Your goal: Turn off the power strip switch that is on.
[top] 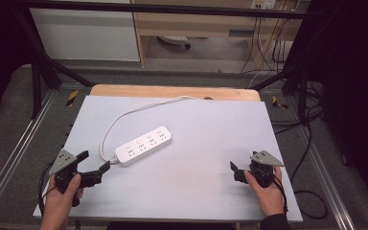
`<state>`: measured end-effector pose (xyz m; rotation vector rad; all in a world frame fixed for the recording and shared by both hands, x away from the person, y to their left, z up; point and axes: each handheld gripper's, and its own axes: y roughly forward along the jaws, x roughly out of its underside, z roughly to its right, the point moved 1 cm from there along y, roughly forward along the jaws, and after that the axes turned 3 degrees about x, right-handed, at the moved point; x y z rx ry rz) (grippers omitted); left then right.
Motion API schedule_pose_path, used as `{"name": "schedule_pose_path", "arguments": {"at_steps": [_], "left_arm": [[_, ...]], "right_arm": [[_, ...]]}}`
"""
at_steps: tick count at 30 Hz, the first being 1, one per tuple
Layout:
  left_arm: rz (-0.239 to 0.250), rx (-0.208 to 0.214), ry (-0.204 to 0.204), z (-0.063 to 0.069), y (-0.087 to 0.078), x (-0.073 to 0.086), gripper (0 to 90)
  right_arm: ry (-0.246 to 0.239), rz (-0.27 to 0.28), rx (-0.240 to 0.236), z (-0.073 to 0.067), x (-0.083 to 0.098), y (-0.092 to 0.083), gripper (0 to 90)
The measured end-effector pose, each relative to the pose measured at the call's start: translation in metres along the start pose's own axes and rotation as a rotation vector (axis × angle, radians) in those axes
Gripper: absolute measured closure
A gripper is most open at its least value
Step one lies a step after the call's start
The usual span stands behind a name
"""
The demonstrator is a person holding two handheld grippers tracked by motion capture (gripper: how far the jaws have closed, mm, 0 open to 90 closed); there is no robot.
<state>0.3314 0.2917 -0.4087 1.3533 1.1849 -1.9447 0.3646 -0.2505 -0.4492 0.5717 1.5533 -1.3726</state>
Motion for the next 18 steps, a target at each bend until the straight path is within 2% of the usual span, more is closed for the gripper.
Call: {"name": "schedule_pose_path", "arguments": {"at_steps": [7, 13, 18], "left_arm": [[0.002, -0.026, 0.002, 0.003, 0.004, -0.006, 6.7], [0.018, -0.016, 0.011, 0.011, 0.009, -0.022, 6.8], [0.032, -0.007, 0.013, 0.013, 0.021, -0.038, 6.8]], "right_arm": [[0.013, 0.012, -0.008, 0.001, 0.000, -0.002, 5.5], [0.002, 0.015, -0.022, 0.000, -0.001, -0.001, 5.1], [0.005, 0.012, -0.028, -0.001, -0.001, -0.002, 4.6]]}}
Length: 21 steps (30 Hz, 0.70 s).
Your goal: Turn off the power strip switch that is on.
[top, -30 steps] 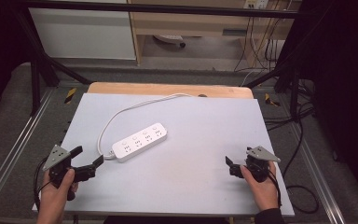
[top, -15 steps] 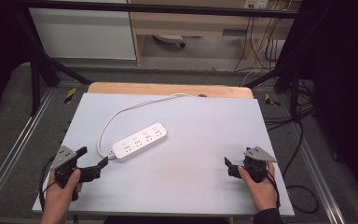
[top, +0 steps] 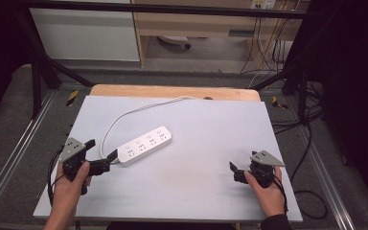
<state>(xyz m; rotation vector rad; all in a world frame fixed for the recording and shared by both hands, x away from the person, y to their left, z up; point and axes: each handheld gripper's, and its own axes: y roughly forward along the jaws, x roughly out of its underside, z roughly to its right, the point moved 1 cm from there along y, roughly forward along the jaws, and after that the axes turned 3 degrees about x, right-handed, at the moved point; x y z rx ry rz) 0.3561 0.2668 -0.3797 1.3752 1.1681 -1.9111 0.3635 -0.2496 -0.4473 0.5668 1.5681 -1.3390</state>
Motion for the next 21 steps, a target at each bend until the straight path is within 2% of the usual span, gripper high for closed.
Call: {"name": "schedule_pose_path", "arguments": {"at_steps": [5, 9, 14, 16, 21], "left_arm": [[0.031, 0.001, -0.012, -0.002, 0.021, -0.018, 6.8], [0.041, -0.001, -0.017, -0.003, 0.041, -0.025, 7.0], [0.028, 0.003, -0.026, -0.006, 0.051, -0.022, 7.0], [-0.002, 0.004, -0.013, -0.005, 0.056, -0.015, 7.2], [-0.028, 0.024, 0.001, 0.000, 0.062, -0.010, 7.3]], "right_arm": [[-0.009, -0.018, -0.004, 0.000, 0.002, 0.002, 4.5], [-0.012, -0.028, -0.003, -0.001, 0.003, 0.003, 4.3], [-0.009, -0.028, 0.000, -0.001, 0.003, 0.001, 4.3], [-0.003, -0.029, -0.001, -0.001, 0.003, 0.001, 4.2], [0.012, -0.042, 0.009, 0.003, 0.005, 0.004, 4.1]]}}
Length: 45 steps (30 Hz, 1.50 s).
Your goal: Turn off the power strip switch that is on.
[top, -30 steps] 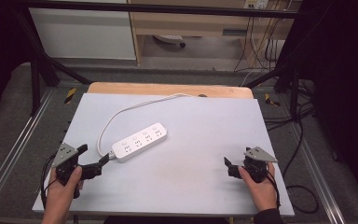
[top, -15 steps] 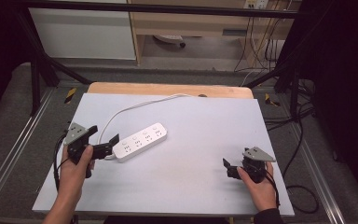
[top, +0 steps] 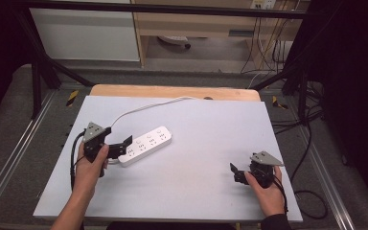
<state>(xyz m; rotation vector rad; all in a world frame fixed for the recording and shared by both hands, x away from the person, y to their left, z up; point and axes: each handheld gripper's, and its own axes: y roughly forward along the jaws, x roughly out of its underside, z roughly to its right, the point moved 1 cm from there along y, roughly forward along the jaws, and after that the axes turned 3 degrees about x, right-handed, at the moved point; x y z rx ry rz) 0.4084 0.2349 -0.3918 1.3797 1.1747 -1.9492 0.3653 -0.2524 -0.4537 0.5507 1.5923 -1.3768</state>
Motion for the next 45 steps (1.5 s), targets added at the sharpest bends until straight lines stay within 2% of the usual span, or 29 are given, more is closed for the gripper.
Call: {"name": "schedule_pose_path", "arguments": {"at_steps": [3, 6, 13, 18, 21, 33, 34, 38, 41, 45], "left_arm": [[-0.012, 0.013, 0.016, 0.004, 0.005, 0.000, 7.3], [-0.018, 0.021, 0.011, 0.005, 0.009, 0.001, 7.5], [-0.037, 0.038, 0.033, 0.010, 0.017, 0.001, 7.9], [-0.049, 0.015, 0.027, 0.009, 0.022, -0.001, 8.4], [-0.058, 0.016, 0.025, 0.011, 0.025, -0.003, 8.9], [-0.091, -0.004, 0.053, 0.013, 0.041, -0.003, 9.5], [-0.098, -0.006, 0.065, 0.014, 0.046, -0.003, 9.7], [-0.123, -0.003, 0.069, 0.017, 0.053, -0.001, 10.5], [-0.129, 0.007, 0.067, 0.020, 0.058, 0.000, 10.5], [-0.119, 0.004, 0.049, 0.017, 0.060, 0.000, 11.8]], "right_arm": [[-0.001, -0.010, 0.001, 0.000, 0.001, 0.001, 4.1], [0.001, -0.003, 0.002, 0.000, 0.000, 0.000, 4.0], [0.012, -0.001, -0.004, 0.002, 0.001, 0.000, 3.9], [0.015, 0.008, -0.010, 0.001, -0.001, -0.002, 3.7], [0.015, 0.014, -0.013, 0.000, -0.001, -0.002, 3.7], [0.018, 0.017, -0.036, 0.001, -0.002, -0.004, 3.1], [0.016, 0.015, -0.039, 0.000, -0.003, -0.004, 3.0], [0.009, -0.003, -0.047, 0.000, -0.001, -0.002, 2.3], [0.017, -0.004, -0.044, 0.002, 0.000, -0.002, 2.7], [0.023, 0.005, -0.050, 0.004, 0.001, -0.003, 2.5]]}}
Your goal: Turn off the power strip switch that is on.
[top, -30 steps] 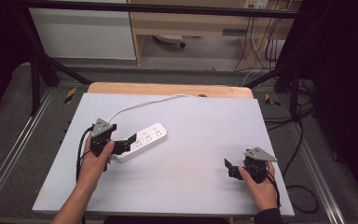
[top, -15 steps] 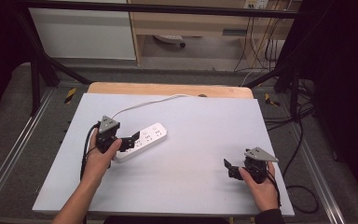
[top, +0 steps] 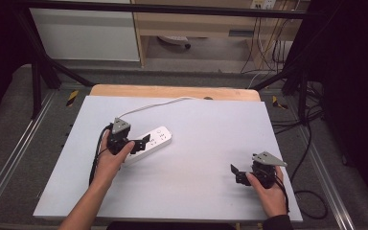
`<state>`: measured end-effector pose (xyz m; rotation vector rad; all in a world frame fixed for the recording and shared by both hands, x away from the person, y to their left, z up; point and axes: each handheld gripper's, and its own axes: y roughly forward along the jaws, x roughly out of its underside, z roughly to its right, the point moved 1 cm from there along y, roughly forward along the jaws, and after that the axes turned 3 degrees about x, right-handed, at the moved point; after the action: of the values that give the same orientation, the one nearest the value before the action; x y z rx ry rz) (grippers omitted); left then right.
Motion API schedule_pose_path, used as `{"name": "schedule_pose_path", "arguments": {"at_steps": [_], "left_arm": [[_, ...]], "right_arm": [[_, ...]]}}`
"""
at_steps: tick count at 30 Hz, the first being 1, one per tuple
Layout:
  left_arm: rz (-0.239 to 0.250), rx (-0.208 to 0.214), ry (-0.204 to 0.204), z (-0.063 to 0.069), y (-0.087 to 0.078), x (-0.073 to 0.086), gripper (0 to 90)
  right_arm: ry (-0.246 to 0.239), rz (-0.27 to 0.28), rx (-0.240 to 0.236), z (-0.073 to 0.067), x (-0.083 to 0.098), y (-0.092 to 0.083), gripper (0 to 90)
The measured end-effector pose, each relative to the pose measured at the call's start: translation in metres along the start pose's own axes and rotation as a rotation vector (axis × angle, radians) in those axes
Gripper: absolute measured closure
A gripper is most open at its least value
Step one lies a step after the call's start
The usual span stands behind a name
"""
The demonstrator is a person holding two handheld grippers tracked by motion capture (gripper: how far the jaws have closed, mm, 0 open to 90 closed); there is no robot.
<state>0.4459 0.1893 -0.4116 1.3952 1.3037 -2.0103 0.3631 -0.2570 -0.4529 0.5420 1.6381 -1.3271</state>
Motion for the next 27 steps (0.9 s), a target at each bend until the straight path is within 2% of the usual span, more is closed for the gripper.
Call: {"name": "schedule_pose_path", "arguments": {"at_steps": [5, 11, 15, 19, 23, 27], "left_arm": [[-0.024, -0.012, -0.018, -0.006, 0.004, 0.003, 14.1], [-0.040, -0.012, -0.005, -0.005, 0.005, 0.004, 20.2], [-0.049, -0.010, -0.016, -0.007, 0.005, 0.005, 28.9], [-0.039, -0.009, -0.015, -0.008, 0.004, 0.009, 44.2], [-0.045, 0.008, -0.025, -0.009, 0.002, 0.010, 55.0], [-0.045, 0.037, -0.011, -0.007, 0.001, 0.011, 64.2]], "right_arm": [[-0.005, -0.001, -0.008, -0.002, -0.001, 0.000, 2.6], [-0.014, -0.014, -0.014, -0.003, 0.000, 0.003, 2.6], [-0.014, -0.011, -0.011, -0.002, 0.000, 0.001, 2.7], [-0.018, -0.012, -0.013, -0.003, -0.001, 0.002, 2.6], [-0.019, -0.023, -0.013, -0.004, 0.000, 0.003, 2.6], [-0.023, -0.027, -0.014, -0.003, 0.000, 0.003, 2.6]]}}
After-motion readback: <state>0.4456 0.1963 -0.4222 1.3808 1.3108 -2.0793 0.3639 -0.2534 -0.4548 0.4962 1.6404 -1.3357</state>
